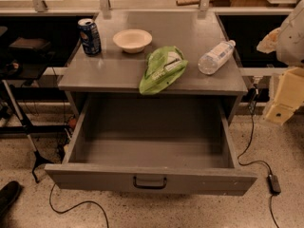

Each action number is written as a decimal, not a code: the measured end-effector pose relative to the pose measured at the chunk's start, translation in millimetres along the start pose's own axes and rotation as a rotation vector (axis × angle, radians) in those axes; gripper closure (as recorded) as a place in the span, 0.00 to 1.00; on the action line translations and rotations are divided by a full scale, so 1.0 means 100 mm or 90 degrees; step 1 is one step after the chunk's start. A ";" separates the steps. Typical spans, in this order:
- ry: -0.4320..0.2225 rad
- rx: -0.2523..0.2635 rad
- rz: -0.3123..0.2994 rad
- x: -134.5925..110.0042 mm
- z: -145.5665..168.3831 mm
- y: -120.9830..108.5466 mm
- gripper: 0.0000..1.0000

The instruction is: Place pepsi can into top drawer

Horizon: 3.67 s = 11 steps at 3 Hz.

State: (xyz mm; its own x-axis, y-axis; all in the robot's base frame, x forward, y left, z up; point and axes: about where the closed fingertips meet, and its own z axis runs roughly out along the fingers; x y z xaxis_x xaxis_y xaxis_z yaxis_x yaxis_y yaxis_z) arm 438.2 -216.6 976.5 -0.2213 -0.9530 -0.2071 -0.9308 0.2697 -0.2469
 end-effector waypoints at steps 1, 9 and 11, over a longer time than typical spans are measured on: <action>0.000 0.000 0.000 0.00 0.00 0.00 0.00; -0.311 -0.074 0.189 -2.94 1.57 -1.99 0.00; -0.510 -0.005 0.247 -4.30 1.44 -2.42 0.00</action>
Offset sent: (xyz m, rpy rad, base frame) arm -0.0096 0.0230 0.0510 0.2013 -0.1604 0.0141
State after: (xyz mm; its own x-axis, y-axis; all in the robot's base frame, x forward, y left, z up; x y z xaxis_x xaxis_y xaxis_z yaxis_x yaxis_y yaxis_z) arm 800.6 147.8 989.4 -0.2540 -0.4116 -0.8753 -0.8350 0.5500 -0.0163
